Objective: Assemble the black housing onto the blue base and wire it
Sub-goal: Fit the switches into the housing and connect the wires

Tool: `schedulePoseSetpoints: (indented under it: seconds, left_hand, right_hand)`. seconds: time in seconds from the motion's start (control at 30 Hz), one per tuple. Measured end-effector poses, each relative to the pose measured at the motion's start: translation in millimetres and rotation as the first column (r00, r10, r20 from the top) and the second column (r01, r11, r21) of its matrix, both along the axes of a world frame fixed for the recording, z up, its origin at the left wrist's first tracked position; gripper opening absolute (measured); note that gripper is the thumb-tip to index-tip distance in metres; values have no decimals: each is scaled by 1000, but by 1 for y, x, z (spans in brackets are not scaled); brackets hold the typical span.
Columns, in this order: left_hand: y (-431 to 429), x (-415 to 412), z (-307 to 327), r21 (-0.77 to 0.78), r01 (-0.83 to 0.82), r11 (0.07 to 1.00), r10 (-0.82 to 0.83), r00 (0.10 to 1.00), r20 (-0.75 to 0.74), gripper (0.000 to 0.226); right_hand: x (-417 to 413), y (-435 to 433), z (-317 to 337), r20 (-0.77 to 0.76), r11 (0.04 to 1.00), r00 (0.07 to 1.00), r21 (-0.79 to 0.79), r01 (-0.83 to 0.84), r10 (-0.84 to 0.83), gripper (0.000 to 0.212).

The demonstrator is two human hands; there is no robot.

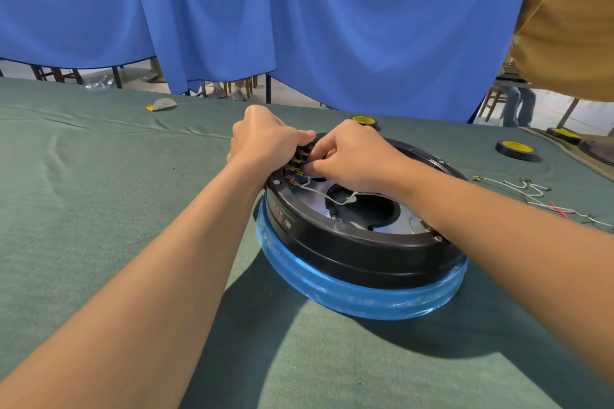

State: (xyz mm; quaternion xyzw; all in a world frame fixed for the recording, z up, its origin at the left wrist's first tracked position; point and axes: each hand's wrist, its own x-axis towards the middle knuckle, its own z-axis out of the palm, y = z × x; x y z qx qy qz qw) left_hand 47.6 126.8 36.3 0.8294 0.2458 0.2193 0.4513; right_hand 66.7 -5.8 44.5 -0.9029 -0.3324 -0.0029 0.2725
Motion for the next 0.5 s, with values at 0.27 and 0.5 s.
schedulePoseSetpoints:
  seconds: [0.27, 0.5]
  left_hand:
    - [2, 1, -1, 5, 8, 1000, -8, 1000, -4, 43]
    - [2, 2, 1, -2, 13, 1000, -13, 1000, -8, 38]
  right_hand:
    - [9, -2, 1, -26, 999, 1000, -35, -5, 5, 7]
    - [13, -2, 5, 29, 997, 999, -72, -14, 16, 7]
